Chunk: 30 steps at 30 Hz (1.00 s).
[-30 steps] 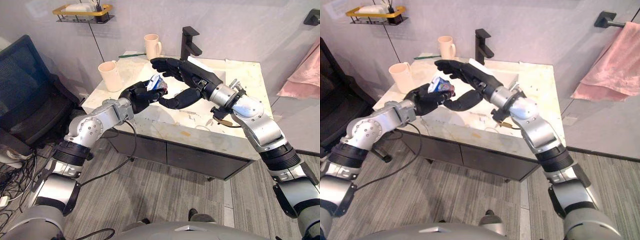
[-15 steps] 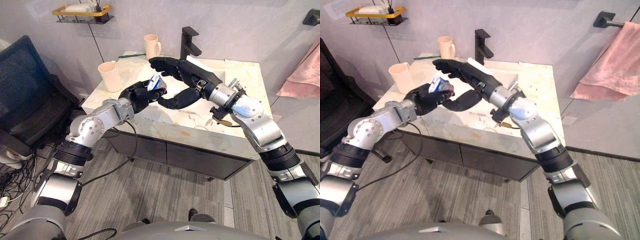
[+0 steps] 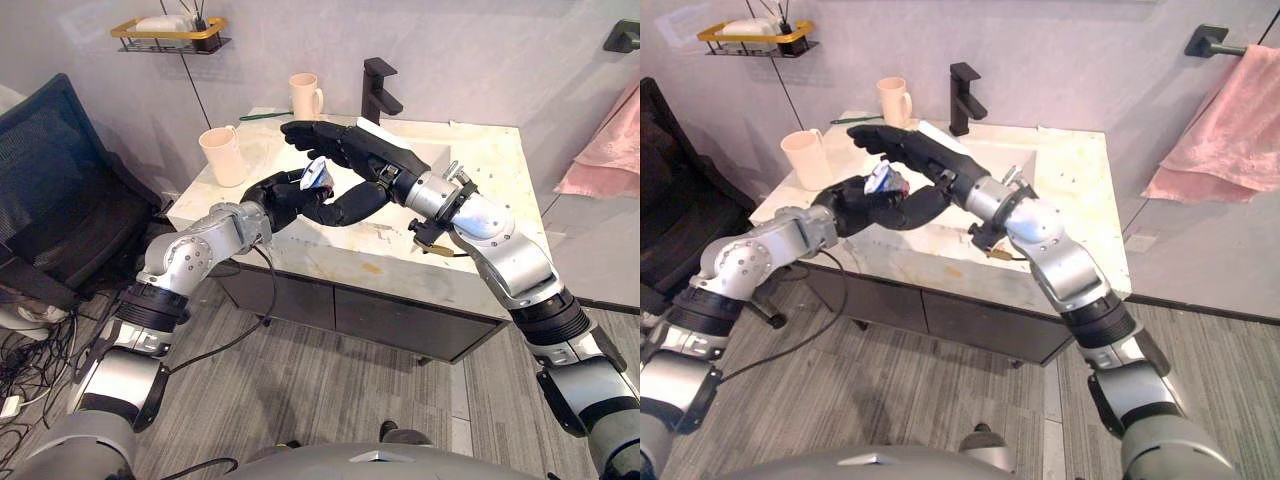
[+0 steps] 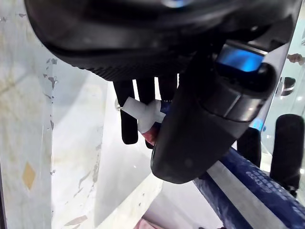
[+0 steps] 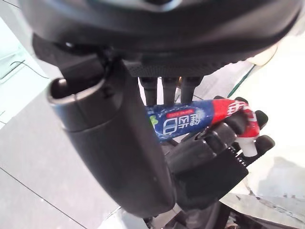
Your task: Organize the bathroom.
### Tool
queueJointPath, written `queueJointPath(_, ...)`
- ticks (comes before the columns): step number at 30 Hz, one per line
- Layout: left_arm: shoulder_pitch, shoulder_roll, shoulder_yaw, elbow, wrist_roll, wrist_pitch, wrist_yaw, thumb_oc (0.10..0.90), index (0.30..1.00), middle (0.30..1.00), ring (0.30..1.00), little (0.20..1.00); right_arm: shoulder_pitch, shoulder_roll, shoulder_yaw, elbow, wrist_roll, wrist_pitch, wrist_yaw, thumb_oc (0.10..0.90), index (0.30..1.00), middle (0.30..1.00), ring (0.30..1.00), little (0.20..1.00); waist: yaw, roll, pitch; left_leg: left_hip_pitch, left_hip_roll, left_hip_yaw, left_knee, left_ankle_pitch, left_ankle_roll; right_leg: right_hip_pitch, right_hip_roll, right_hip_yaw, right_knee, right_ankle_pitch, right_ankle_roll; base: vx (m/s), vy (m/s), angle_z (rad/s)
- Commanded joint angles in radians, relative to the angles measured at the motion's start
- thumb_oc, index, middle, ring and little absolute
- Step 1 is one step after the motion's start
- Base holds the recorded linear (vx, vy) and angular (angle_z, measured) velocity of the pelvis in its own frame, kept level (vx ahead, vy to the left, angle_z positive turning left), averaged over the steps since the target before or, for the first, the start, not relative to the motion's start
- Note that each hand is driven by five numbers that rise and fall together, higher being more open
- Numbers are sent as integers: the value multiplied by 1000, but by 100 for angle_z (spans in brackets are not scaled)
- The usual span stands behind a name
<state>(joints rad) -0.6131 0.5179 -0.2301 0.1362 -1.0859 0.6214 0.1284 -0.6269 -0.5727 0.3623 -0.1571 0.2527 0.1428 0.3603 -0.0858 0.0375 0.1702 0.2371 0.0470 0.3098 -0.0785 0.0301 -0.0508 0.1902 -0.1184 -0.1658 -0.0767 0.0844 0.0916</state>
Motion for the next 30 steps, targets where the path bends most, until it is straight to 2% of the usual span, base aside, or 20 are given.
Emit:
queueJointPath(1, -62, -9, 98, 25, 11, -81, -38, 400, 300, 300, 300, 300, -137, 47, -20, -59, 39, -69, -31, 800, 900, 900, 900, 900, 18, 23, -134, -14, 57, -54, 81, -52, -14, -66, -8, 34, 114, -100, 50, 0, 0, 0)
queueJointPath(7, -66, -15, 97, 31, 19, -74, -31, 400, 300, 300, 300, 300, -145, 59, -18, -61, 34, -53, -36, 800, 900, 900, 900, 900, 18, 25, -134, -13, 57, -54, 81, -52, -14, -65, -9, 32, 114, -101, 49, 0, 0, 0)
queueJointPath(8, -65, -16, 97, 31, 21, -75, -32, 400, 300, 300, 300, 300, -144, 59, -18, -60, 33, -53, -33, 773, 860, 860, 860, 860, 18, 25, -134, -14, 57, -54, 82, -52, -15, -65, -10, 31, 114, -101, 48, 0, 0, 0)
queueJointPath(9, -63, -18, 98, 31, 24, -76, -31, 400, 300, 300, 300, 300, -144, 60, -18, -60, 35, -51, -33, 660, 691, 691, 691, 691, 18, 25, -133, -14, 57, -54, 83, -52, -14, -65, -9, 31, 115, -101, 48, 0, 0, 0)
queueJointPath(11, -63, -18, 99, 30, 23, -76, -30, 400, 300, 300, 300, 300, -142, 60, -19, -61, 40, -46, -27, 400, 300, 300, 300, 300, 18, 25, -133, -14, 57, -54, 82, -52, -14, -66, -9, 31, 115, -101, 48, 0, 0, 0)
queueJointPath(28, -49, -35, 107, 20, 39, -71, -18, 400, 300, 300, 300, 300, -135, 74, -20, -68, 45, -28, -19, 400, 300, 300, 300, 300, 17, 29, -130, -11, 55, -54, 81, -51, -13, -64, -14, 26, 120, -102, 46, 0, 0, 0)
queueJointPath(29, -49, -34, 108, 19, 44, -68, -17, 530, 495, 495, 495, 495, -133, 77, -21, -69, 41, -28, -17, 400, 300, 300, 300, 300, 17, 30, -130, -11, 54, -54, 82, -51, -13, -64, -14, 26, 121, -102, 46, 0, 0, 0)
queueJointPath(30, -49, -35, 107, 20, 45, -76, -15, 568, 552, 552, 552, 552, -135, 77, -20, -68, 42, -27, -16, 400, 300, 300, 300, 300, 17, 30, -130, -12, 54, -54, 83, -52, -13, -64, -15, 26, 121, -102, 46, 0, 0, 0)
